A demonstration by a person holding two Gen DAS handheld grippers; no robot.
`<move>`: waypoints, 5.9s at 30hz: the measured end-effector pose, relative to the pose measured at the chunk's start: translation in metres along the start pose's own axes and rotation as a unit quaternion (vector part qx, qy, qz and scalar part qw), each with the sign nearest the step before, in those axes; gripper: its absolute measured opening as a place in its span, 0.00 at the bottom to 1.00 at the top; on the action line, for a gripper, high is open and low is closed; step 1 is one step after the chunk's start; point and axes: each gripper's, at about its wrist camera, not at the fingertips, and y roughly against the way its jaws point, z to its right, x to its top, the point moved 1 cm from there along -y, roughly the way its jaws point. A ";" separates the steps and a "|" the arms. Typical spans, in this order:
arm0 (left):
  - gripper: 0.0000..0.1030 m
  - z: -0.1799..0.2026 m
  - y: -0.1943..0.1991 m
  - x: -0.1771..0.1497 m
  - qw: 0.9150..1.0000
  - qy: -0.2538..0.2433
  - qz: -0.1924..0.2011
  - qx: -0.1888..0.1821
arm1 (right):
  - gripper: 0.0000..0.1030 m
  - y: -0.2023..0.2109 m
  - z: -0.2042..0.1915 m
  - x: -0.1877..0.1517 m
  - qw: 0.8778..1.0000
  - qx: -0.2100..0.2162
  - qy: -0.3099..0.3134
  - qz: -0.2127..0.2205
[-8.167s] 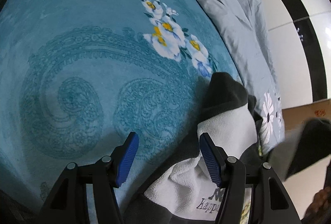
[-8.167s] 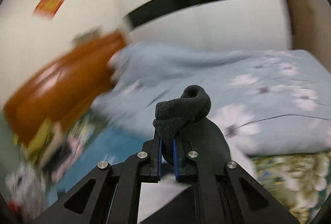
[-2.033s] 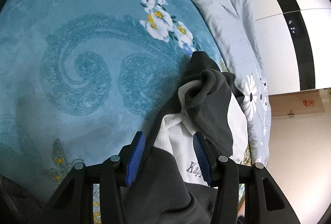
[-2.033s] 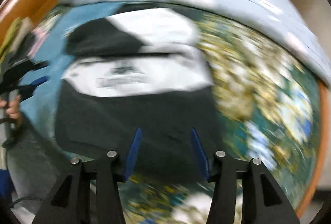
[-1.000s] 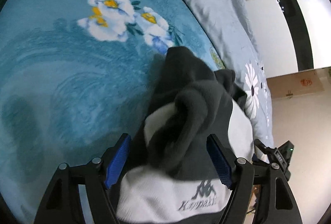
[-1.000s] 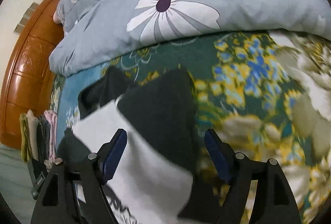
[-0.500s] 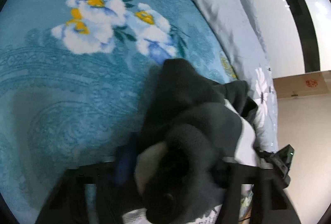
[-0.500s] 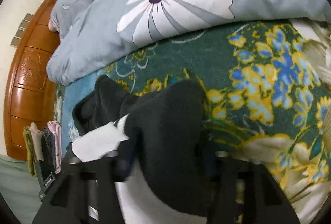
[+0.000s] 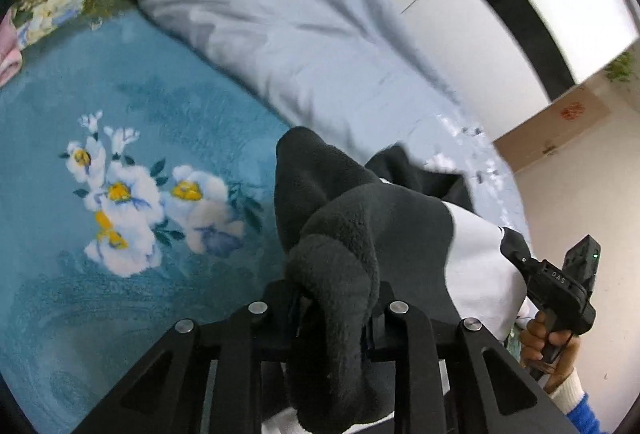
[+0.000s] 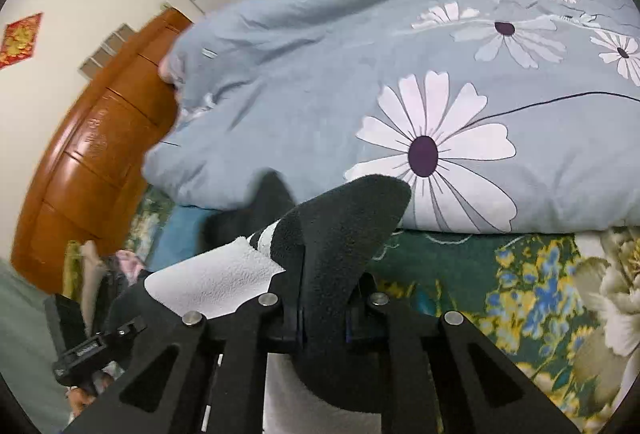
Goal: Fold clothes
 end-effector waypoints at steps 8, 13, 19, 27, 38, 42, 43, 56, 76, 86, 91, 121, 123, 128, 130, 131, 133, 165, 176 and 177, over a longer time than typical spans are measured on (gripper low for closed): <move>0.46 -0.030 -0.019 -0.002 0.997 0.039 -0.055 0.033 | 0.22 -0.048 0.019 -0.015 0.995 -0.064 -0.057 -0.042; 0.61 -0.051 0.015 -0.006 0.998 0.060 -0.022 0.005 | 0.44 -0.021 0.026 -0.011 0.994 -0.081 -0.068 -0.007; 0.61 -0.089 0.038 -0.063 0.996 0.072 -0.042 0.028 | 0.44 0.022 0.026 -0.058 0.995 -0.069 -0.070 -0.017; 0.60 -0.129 0.037 -0.113 0.983 0.152 -0.077 0.068 | 0.44 0.031 -0.068 -0.183 0.990 0.002 0.064 -0.122; 0.61 -0.099 0.029 -0.147 0.977 0.089 -0.193 0.038 | 0.44 0.033 -0.139 -0.242 0.971 0.015 0.166 -0.169; 0.59 -0.089 0.014 -0.163 0.961 0.057 -0.261 0.079 | 0.44 0.061 -0.107 -0.219 0.984 -0.013 0.114 -0.133; 0.59 -0.085 0.010 -0.166 0.956 0.045 -0.274 0.090 | 0.44 0.067 -0.097 -0.214 0.987 -0.021 0.098 -0.125; 0.50 -0.036 -0.007 -0.213 0.913 -0.067 -0.384 0.120 | 0.44 0.131 0.063 -0.242 0.984 -0.119 -0.077 -0.104; 0.08 -0.019 0.056 -0.193 0.954 -0.035 -0.287 0.075 | 0.08 0.163 0.090 -0.268 0.990 -0.023 -0.052 -0.132; 0.07 -0.016 0.159 -0.197 0.968 -0.051 -0.245 -0.017 | 0.08 0.245 0.051 -0.266 0.989 0.072 -0.024 -0.124; 0.07 -0.012 0.139 -0.195 0.966 -0.037 -0.254 -0.009 | 0.08 0.220 0.060 -0.257 0.989 0.042 -0.054 -0.131; 0.61 -0.081 0.040 -0.024 0.944 0.261 -0.040 -0.197 | 0.43 0.047 0.085 -0.062 0.967 0.064 -0.246 -0.033; 0.62 -0.072 0.043 -0.022 0.956 0.232 -0.035 -0.174 | 0.43 0.049 0.081 -0.062 0.970 0.065 -0.231 -0.036; 0.62 -0.044 0.029 -0.019 0.986 0.138 -0.071 -0.052 | 0.43 0.030 0.063 -0.061 0.979 0.036 -0.191 -0.068; 0.62 -0.035 0.023 -0.019 0.988 0.124 -0.081 -0.041 | 0.43 0.019 0.056 -0.058 0.978 0.038 -0.190 -0.075; 0.62 -0.034 0.021 -0.020 0.989 0.117 -0.086 -0.028 | 0.43 0.013 0.052 -0.056 0.977 0.042 -0.192 -0.078; 0.61 -0.030 0.018 -0.021 0.990 0.104 -0.097 0.000 | 0.43 0.002 0.044 -0.051 0.978 0.033 -0.189 -0.088; 0.59 -0.059 -0.006 -0.028 0.999 -0.002 -0.047 0.010 | 0.44 -0.015 0.054 -0.034 0.994 -0.033 -0.024 -0.097; 0.31 -0.058 -0.006 -0.024 0.999 0.030 -0.023 0.002 | 0.44 -0.036 0.054 -0.047 0.993 -0.064 -0.030 -0.100; 0.28 -0.058 -0.005 -0.024 0.999 0.032 -0.019 0.001 | 0.44 -0.037 0.056 -0.046 0.993 -0.066 -0.034 -0.095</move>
